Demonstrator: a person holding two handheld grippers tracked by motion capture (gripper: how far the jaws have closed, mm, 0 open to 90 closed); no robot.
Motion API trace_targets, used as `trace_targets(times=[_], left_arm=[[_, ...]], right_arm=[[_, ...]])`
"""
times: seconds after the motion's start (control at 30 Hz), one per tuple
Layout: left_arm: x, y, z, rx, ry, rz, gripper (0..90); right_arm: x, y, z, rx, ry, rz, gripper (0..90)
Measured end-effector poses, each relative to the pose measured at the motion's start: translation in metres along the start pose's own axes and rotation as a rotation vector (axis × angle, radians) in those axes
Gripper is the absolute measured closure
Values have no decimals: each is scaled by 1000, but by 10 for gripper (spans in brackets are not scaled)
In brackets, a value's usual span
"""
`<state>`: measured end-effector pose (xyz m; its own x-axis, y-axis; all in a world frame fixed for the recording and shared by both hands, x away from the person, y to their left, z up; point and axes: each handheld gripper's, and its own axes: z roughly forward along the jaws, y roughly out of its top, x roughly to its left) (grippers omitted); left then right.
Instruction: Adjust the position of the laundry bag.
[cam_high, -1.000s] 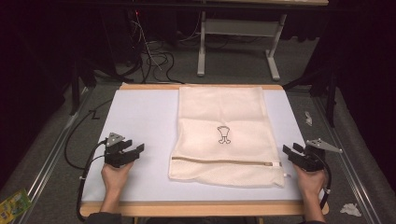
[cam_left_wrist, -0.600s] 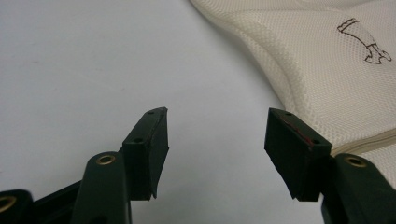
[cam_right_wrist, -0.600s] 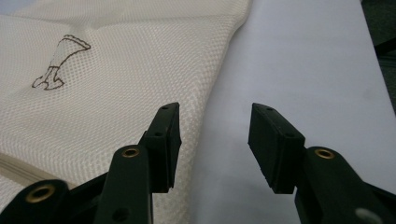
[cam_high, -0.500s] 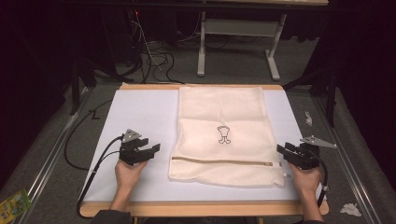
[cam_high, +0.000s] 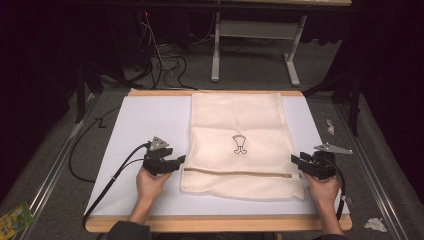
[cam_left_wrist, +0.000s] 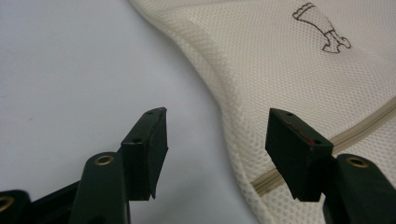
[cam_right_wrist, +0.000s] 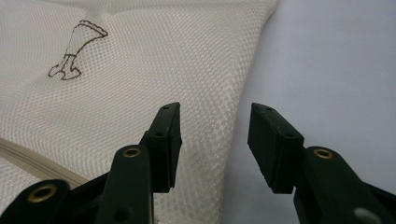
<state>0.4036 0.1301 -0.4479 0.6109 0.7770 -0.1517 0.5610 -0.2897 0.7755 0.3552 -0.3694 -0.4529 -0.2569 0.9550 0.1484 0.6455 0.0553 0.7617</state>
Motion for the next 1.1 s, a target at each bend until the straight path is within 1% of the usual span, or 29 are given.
trace_targets(times=[0.03,0.1,0.13,0.17,0.27,0.3,0.33,0.4,0.43,0.5,0.53,0.6,0.67,0.7,0.77,0.8,0.83,0.93,0.97,1.03,1.07,1.1], left_arm=[[-1,1,1,-1,6,7,391],[-3,4,3,-1,0,6,390],[-5,7,7,4,-12,-5,389],[-5,7,7,4,-12,-5,388],[-9,9,16,27,-13,-1,387],[-9,9,16,27,-13,-1,386],[-11,9,19,35,-8,3,384],[-14,9,24,46,-3,7,385],[-14,8,29,44,-21,-8,384],[-14,8,31,48,-18,-13,384],[-13,7,33,54,-16,-16,384],[-12,7,37,70,-15,-27,385],[-12,8,39,69,-17,-33,403],[-11,8,41,68,-30,-40,422],[-11,8,43,73,-35,-42,432],[-12,8,44,80,-34,-39,442],[-13,8,47,98,-34,-34,459],[-13,9,49,109,-27,-25,475],[-13,10,49,110,-35,-26,491],[-13,10,50,119,-36,-25,523],[-13,11,51,120,-36,-22,546],[-13,11,51,117,-45,-30,568]], right_arm=[[1,1,1,1,-2,0,547],[1,2,2,1,1,0,541],[2,4,3,13,-1,10,533],[2,4,3,13,-1,10,533],[5,7,5,30,1,-13,510],[5,7,5,30,1,-13,510],[5,7,7,45,7,-3,496],[5,7,9,51,11,0,490],[7,8,10,63,5,-5,486],[7,9,10,60,1,-9,486],[6,9,11,62,7,3,485],[5,9,12,68,9,9,486],[4,9,13,72,4,8,486],[4,10,13,73,-4,7,498],[4,10,13,80,-4,7,501],[4,9,14,82,-3,14,505],[3,9,14,89,-1,21,524],[3,10,15,95,-1,18,543],[3,10,15,98,1,22,557],[2,10,17,105,8,26,591],[2,10,18,104,19,35,612],[2,10,18,111,23,34,633]])
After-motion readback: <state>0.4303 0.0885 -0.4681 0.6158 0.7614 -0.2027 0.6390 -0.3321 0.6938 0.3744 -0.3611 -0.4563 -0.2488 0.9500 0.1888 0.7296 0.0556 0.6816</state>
